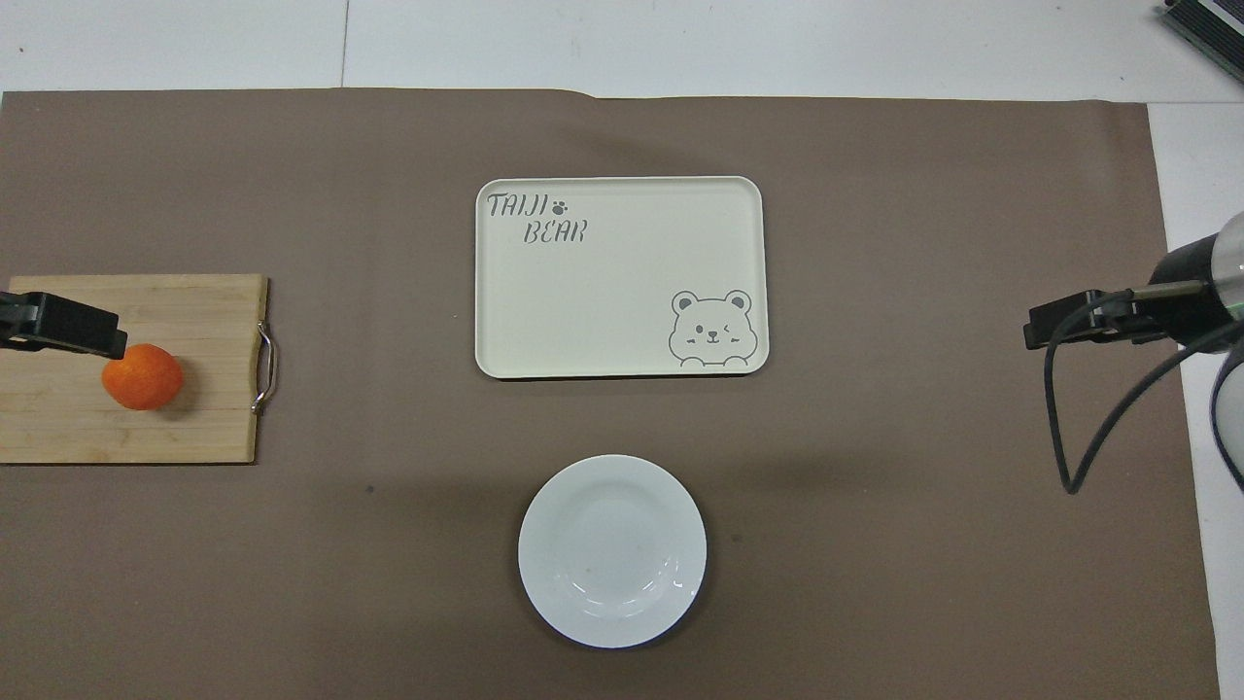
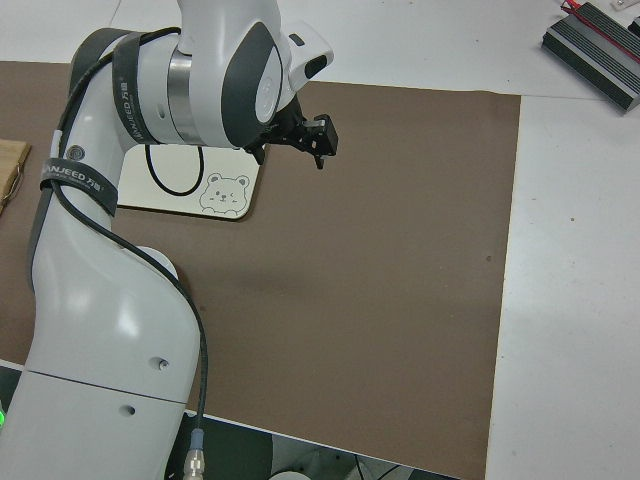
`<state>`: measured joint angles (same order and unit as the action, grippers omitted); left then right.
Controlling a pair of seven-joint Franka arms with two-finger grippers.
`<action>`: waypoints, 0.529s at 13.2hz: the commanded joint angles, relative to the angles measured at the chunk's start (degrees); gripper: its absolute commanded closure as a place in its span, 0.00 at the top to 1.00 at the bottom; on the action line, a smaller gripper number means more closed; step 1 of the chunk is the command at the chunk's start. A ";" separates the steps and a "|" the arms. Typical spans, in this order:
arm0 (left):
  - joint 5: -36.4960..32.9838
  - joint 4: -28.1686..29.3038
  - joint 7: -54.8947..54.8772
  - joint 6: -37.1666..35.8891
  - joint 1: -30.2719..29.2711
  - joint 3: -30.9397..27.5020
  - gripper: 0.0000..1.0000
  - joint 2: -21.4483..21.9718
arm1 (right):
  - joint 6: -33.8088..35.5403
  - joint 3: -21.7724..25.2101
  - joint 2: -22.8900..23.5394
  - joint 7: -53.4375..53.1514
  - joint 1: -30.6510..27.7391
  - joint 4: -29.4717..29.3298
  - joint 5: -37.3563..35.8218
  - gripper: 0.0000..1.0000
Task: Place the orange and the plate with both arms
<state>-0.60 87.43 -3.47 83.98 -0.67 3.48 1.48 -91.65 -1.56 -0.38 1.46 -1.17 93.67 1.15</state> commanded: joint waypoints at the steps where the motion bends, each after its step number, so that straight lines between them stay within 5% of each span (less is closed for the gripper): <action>1: -0.10 1.69 -0.83 0.57 -1.53 0.30 1.00 0.72 | 0.94 -0.55 0.47 -1.02 -0.67 -1.03 -0.36 1.00; 7: -0.10 5.64 -2.23 6.10 -5.22 0.21 1.00 0.72 | 0.94 -0.55 0.47 -1.02 -0.67 -1.03 -0.36 1.00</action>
<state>-0.60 90.05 -3.74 86.92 -3.73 3.39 1.38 -91.65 -1.56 -0.38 1.46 -1.17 93.67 1.15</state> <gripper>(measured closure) 0.000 0.000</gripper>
